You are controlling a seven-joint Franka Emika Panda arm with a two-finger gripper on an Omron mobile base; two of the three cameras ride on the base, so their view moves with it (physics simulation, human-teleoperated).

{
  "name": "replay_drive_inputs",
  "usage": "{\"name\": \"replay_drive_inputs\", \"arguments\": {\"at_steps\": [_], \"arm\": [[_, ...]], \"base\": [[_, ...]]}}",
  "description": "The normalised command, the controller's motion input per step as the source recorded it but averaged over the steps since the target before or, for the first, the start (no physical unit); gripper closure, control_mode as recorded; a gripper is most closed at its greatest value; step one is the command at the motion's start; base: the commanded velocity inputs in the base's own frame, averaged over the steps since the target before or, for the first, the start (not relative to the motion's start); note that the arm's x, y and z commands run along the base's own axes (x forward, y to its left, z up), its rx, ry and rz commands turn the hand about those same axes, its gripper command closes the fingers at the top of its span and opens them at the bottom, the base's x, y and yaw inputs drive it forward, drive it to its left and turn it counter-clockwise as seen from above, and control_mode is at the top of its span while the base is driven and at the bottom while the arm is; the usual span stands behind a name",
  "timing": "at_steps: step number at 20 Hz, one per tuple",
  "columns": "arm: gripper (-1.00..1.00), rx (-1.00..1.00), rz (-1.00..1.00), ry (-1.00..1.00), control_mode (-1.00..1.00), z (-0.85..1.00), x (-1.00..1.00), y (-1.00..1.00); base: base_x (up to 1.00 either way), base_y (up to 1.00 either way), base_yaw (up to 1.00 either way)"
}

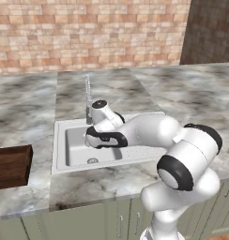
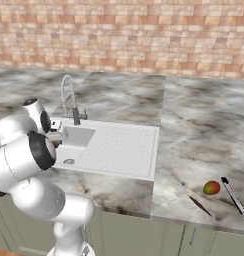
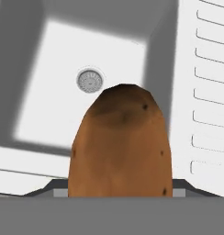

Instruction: Pick up all produce items and place them in the sink. Turn on the sink faucet to wash them. Then turn the sink off and put them in the tray.

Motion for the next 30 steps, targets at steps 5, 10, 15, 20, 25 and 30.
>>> {"name": "replay_drive_inputs", "arguments": {"at_steps": [5,10,15,20,25,30], "arm": [[1.0,0.0,-0.06,0.0,-1.0,-0.28,0.31,0.13],[1.0,0.0,-0.08,0.0,-1.0,-0.34,0.3,0.06],[1.0,0.0,-0.09,0.0,-1.0,-0.23,0.28,0.09],[1.0,0.0,-0.08,0.0,-1.0,-0.23,0.24,0.04],[1.0,0.0,-0.09,0.0,-1.0,-0.25,0.21,0.02],[1.0,0.0,-0.09,0.02,-1.0,-0.28,0.23,0.02]], "base": [[0.0,0.0,0.0],[0.0,0.0,0.0],[0.0,0.0,0.0],[0.0,0.0,0.0],[0.0,0.0,0.0],[0.0,0.0,0.0]]}}
